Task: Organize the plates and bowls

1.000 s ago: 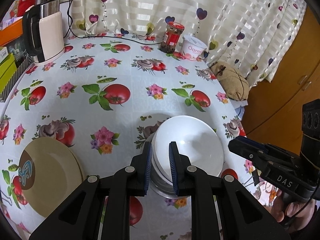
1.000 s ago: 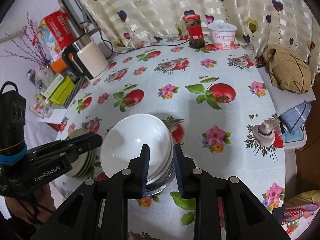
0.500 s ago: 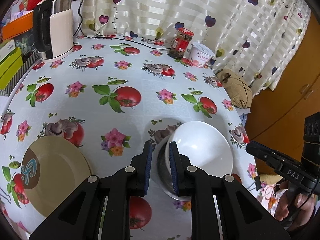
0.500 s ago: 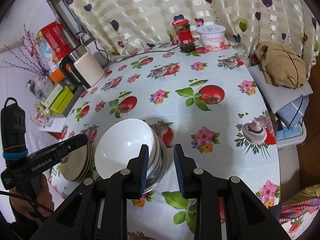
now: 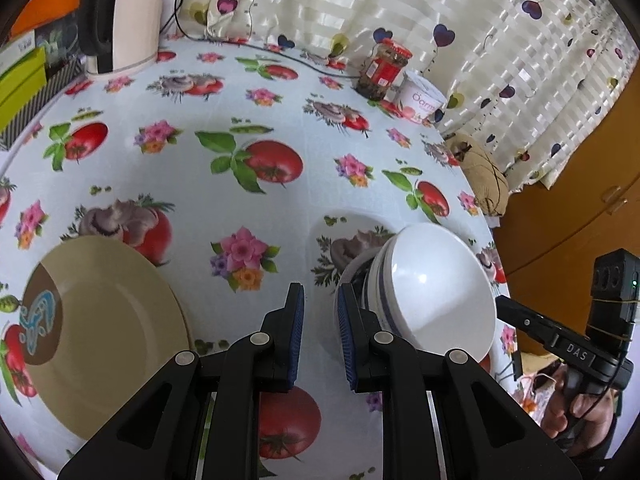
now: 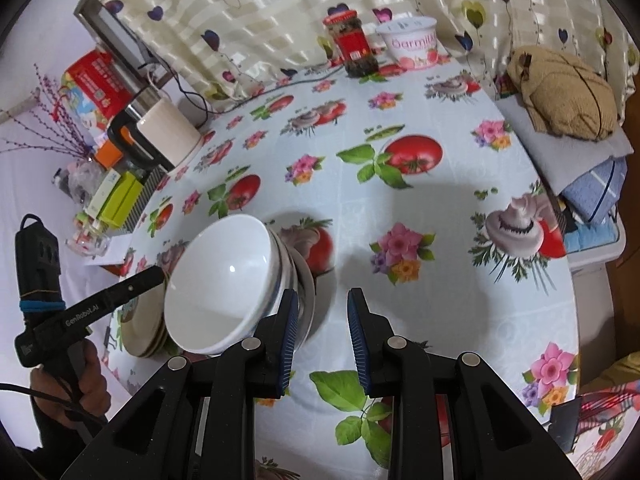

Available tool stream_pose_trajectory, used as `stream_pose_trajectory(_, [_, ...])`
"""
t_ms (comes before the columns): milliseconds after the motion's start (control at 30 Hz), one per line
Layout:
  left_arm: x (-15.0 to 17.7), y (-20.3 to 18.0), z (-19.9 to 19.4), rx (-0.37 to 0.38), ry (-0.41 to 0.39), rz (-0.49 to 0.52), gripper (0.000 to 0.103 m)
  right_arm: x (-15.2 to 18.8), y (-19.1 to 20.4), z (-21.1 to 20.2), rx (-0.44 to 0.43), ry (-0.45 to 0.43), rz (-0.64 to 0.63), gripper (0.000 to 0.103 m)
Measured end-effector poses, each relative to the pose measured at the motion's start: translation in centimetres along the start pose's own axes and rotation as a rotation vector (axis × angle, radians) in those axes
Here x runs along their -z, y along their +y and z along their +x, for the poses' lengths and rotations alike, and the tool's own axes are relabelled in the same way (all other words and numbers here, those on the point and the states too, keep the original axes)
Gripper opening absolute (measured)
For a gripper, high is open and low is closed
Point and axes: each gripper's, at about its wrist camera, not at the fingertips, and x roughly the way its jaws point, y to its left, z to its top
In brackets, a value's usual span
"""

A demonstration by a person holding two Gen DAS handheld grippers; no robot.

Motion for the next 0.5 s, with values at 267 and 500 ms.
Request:
stream_pose_trajectory(267, [0.8,-0.1,1.7,0.047,0.068,0.001,0.018,0.7,-0.6,2.0,-0.031,0.055,0.015,0.025])
stream_pose_trajectory(500, [1.0,-0.3,2.6,0.079,0.104,0.004,0.018,1.1,-0.2,3.0,-0.061,0.082,0.01,0.024])
